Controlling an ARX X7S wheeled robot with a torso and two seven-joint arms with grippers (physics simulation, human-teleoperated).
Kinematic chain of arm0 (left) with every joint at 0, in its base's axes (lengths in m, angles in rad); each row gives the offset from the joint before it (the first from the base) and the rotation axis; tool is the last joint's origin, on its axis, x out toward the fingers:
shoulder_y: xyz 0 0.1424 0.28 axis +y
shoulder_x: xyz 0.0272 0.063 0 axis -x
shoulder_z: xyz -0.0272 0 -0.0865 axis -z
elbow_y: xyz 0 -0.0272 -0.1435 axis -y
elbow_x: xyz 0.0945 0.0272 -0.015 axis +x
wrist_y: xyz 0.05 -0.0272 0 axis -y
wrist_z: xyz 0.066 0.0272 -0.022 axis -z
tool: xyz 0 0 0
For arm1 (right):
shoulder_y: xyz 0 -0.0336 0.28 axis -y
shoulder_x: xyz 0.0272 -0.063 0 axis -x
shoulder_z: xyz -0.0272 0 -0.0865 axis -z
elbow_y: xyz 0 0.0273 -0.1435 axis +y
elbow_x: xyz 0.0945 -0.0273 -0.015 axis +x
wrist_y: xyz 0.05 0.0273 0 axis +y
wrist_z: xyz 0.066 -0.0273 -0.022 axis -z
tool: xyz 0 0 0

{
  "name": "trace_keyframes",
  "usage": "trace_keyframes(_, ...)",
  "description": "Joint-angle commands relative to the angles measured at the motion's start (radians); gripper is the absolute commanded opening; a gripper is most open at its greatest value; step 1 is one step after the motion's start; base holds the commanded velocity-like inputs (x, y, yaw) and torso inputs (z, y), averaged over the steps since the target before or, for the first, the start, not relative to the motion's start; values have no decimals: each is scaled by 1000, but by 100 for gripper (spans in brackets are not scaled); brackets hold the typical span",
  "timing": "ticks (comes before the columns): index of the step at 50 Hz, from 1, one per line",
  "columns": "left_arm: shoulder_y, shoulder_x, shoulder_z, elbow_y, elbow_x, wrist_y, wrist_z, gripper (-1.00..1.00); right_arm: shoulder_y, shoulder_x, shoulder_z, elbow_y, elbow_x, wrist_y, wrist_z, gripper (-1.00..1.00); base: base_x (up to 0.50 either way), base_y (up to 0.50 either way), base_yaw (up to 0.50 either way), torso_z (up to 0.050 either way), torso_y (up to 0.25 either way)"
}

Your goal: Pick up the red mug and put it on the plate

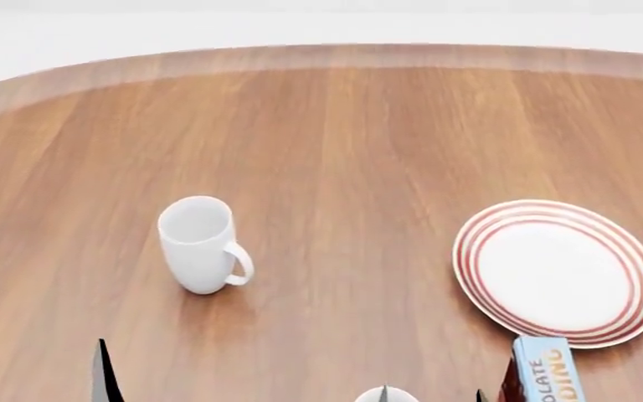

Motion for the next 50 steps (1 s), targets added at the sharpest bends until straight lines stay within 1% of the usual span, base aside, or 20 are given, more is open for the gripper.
trace_keyframes(1,-1,-3,4,-1,2,2,-7,100,0,4,-5,-2,4,-1,4,100,176,0,0,0,0)
trace_keyframes(50,-8,-13,20,-8,10,16,-34,100,3,19,-24,-2,16,-7,20,100,181,0,0,0,0)
